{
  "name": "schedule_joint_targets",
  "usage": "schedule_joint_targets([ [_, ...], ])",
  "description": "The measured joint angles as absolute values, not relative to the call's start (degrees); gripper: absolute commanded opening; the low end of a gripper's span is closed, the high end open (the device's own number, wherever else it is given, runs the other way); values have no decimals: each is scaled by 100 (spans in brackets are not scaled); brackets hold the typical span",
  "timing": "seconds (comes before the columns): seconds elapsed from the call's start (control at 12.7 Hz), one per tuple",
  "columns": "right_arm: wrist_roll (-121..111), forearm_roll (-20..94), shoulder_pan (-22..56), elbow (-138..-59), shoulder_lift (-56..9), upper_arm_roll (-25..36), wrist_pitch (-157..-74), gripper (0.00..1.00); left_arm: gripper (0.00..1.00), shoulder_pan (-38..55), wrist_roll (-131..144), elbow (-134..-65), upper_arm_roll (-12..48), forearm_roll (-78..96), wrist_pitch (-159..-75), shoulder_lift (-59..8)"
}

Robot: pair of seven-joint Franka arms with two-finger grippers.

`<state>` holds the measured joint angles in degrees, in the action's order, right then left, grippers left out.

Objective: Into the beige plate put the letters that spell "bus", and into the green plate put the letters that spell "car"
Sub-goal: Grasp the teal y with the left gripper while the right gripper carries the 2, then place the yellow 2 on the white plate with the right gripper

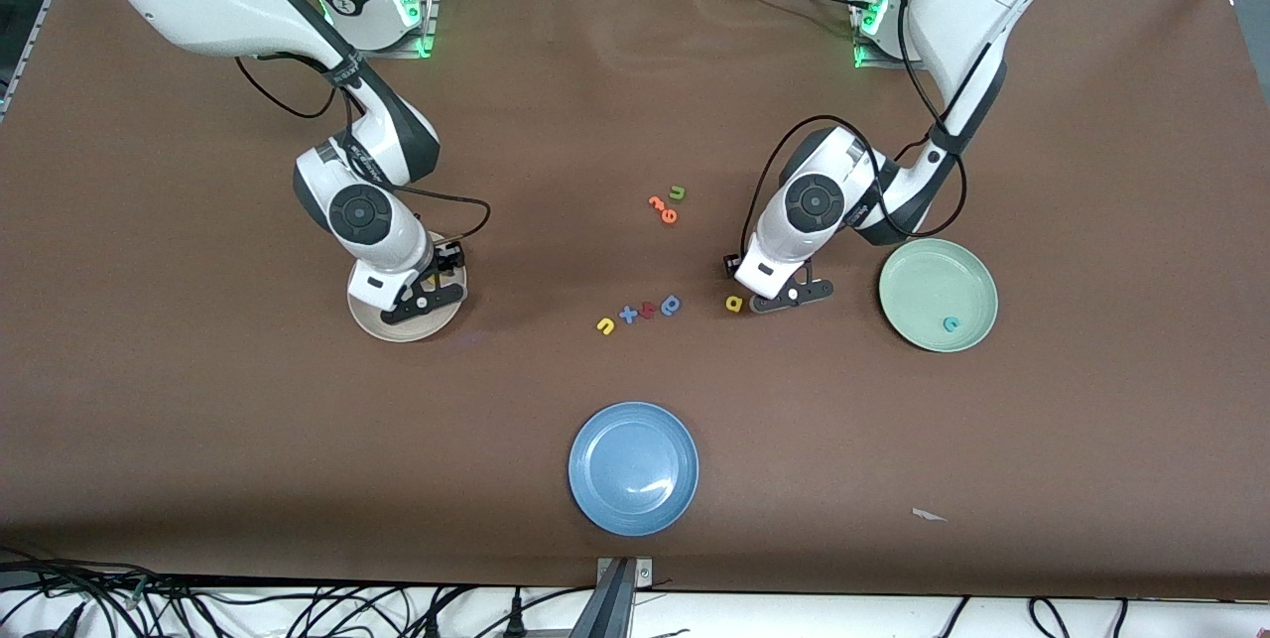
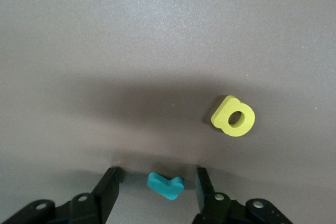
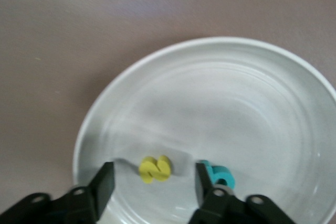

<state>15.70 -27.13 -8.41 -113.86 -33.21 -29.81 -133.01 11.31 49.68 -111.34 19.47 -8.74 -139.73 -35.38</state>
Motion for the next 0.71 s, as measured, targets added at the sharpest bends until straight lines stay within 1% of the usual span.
schedule_joint_targets([
  [0.16,1570,-2679,-841,-11213,-3276,-3155,-12981,94,44,1131,5025,-11116,1947,-875,-13976,-3558],
  [0.31,1570,-2516,-841,-10824,-3215,-3369,-12508,94,30,1131,5070,-11069,1947,-875,-13978,-3561],
  [0.39,1570,-2382,-839,-10612,-3187,-3464,-12351,95,26,1131,5098,-11062,1947,-875,-13978,-3564],
  [0.47,1561,-2250,-835,-10426,-3175,-3527,-12255,99,23,1130,5118,-11059,1947,-875,-13978,-3562],
  [0.55,1508,-2184,-819,-10311,-3178,-3559,-12218,99,17,1130,5124,-11053,1946,-876,-13978,-3561],
  [0.71,1245,-2161,-694,-10232,-3193,-3618,-12274,99,12,1130,5130,-11052,1945,-877,-13978,-3561],
])
